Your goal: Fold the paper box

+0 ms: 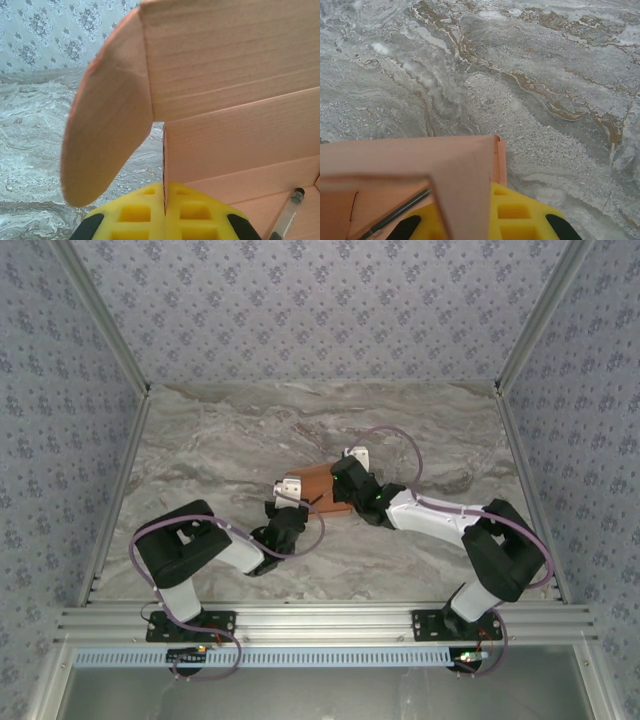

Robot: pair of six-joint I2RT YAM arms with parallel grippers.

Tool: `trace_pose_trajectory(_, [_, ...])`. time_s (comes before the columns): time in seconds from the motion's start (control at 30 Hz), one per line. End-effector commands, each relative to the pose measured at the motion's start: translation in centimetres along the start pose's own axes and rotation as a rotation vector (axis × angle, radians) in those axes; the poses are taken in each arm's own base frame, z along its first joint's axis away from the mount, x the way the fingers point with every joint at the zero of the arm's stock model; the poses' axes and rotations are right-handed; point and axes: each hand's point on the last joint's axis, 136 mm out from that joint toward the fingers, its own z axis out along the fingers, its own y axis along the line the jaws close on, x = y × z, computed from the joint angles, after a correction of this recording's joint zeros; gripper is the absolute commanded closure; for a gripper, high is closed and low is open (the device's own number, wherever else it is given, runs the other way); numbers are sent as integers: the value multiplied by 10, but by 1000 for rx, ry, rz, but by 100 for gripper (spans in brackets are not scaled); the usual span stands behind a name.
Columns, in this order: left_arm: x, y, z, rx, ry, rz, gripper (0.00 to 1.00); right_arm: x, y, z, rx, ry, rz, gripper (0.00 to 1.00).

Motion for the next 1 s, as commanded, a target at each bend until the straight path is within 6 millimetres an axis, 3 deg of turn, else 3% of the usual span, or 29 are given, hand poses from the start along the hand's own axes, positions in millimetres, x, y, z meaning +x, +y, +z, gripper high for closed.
trace_pose_trajectory(0.0, [1,-15,-1,62,25,5,100,-5,21,-4,-57,-32,26,93])
trace_pose_trajectory(0.97, [32,1,-17,60,6,129,100,49,3,-8,46,-205,-93,92])
